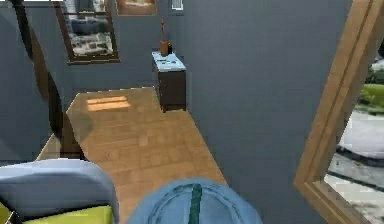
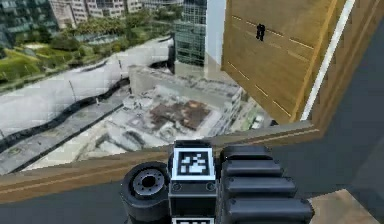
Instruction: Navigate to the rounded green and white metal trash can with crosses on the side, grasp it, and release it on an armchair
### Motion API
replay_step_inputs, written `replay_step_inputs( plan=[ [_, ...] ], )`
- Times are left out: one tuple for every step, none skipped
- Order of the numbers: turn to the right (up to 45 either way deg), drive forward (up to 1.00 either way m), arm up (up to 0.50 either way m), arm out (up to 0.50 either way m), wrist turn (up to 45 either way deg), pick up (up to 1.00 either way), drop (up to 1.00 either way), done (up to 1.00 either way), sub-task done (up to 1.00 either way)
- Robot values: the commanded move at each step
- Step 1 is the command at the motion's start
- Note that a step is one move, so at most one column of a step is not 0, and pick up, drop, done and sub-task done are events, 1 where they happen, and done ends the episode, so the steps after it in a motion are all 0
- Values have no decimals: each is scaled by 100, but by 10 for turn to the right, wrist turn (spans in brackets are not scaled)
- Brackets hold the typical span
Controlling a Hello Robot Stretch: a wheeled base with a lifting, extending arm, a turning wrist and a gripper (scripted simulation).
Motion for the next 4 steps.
replay_step_inputs(
  plan=[
    [-60,0,0,0,0,0,0,0,0],
    [-30,0,0,0,0,0,0,0,0],
    [0,35,0,0,0,0,0,0,0],
    [-30,0,0,0,0,0,0,0,0]
  ],
)
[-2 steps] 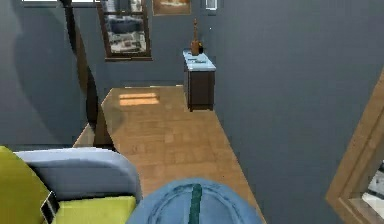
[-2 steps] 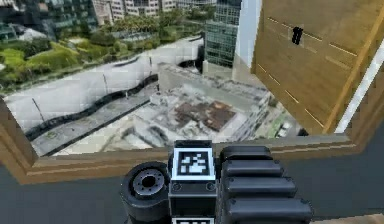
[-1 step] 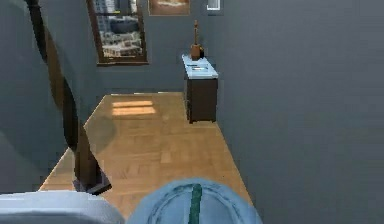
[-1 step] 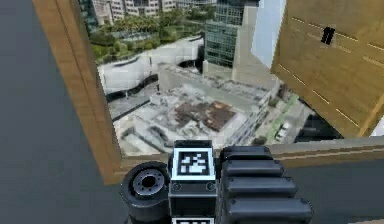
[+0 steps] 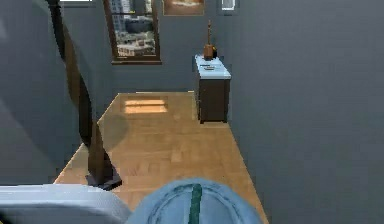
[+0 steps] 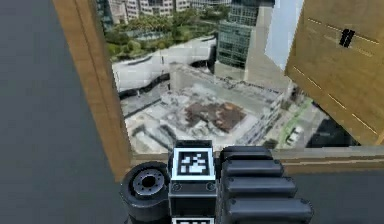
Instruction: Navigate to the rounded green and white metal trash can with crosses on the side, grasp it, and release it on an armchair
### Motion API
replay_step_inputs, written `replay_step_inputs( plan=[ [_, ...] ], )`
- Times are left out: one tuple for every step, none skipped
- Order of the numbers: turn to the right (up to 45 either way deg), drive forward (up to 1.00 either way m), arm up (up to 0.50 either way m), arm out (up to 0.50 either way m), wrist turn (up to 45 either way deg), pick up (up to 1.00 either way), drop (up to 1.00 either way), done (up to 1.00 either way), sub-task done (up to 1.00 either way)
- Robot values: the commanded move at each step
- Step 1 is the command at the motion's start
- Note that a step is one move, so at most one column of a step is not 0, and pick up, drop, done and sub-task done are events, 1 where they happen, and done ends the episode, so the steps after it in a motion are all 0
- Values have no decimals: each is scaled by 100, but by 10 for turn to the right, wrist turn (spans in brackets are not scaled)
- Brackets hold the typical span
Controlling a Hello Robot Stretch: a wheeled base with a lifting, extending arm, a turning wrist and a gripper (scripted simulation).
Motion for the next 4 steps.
replay_step_inputs(
  plan=[
    [0,75,0,0,0,0,0,0,0],
    [-450,0,0,0,0,0,0,0,0],
    [-450,0,0,0,0,0,0,0,0],
    [-300,0,0,0,0,0,0,0,0]
  ],
)
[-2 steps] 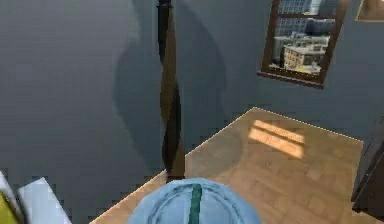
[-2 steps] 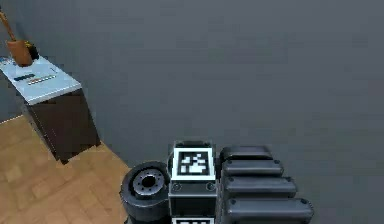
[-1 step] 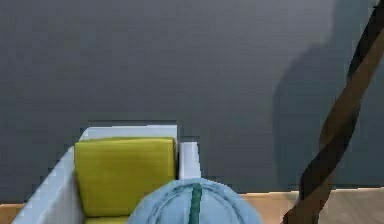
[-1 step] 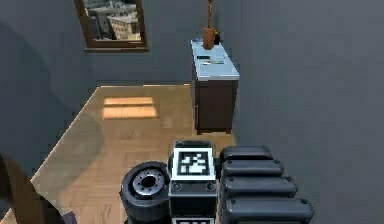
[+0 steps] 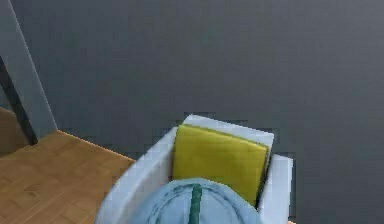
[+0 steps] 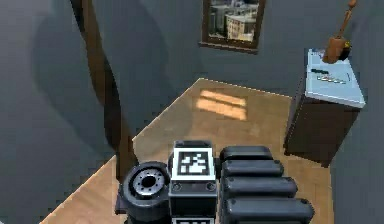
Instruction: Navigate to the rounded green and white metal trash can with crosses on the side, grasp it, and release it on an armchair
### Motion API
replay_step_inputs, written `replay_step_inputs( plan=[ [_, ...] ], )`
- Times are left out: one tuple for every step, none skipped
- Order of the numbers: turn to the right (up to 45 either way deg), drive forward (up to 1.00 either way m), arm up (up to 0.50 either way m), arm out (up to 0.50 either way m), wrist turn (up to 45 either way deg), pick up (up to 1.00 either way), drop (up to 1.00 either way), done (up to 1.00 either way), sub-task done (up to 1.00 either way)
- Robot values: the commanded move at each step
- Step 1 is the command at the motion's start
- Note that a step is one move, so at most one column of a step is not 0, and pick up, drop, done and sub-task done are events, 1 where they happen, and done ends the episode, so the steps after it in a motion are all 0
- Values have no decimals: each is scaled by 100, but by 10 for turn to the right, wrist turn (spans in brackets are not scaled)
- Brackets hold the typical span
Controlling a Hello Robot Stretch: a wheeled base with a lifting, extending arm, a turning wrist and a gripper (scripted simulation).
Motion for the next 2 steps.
replay_step_inputs(
  plan=[
    [450,0,0,0,0,0,0,0,0],
    [450,0,0,0,0,0,0,0,0]
  ],
)
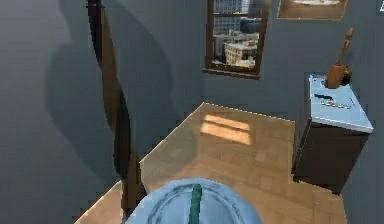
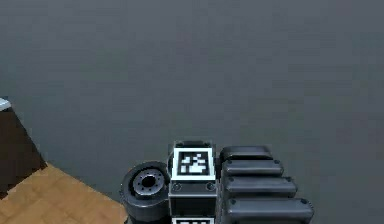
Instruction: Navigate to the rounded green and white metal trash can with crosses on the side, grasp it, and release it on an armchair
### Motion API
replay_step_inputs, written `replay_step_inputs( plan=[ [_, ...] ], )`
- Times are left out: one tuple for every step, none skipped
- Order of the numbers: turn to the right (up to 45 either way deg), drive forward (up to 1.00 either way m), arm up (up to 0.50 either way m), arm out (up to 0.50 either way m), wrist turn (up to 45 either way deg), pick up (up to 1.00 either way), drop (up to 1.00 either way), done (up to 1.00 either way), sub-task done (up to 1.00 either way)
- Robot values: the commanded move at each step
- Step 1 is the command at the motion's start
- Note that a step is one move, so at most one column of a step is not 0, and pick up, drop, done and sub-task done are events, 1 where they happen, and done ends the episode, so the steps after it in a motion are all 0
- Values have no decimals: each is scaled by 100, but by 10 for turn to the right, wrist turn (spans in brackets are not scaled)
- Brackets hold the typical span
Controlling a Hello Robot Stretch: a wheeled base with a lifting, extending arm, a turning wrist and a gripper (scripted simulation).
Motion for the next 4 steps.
replay_step_inputs(
  plan=[
    [360,0,0,0,0,0,0,0,0],
    [30,0,0,0,0,0,0,0,0],
    [-450,0,0,0,0,0,0,0,0],
    [-450,0,0,0,0,0,0,0,0]
  ],
)
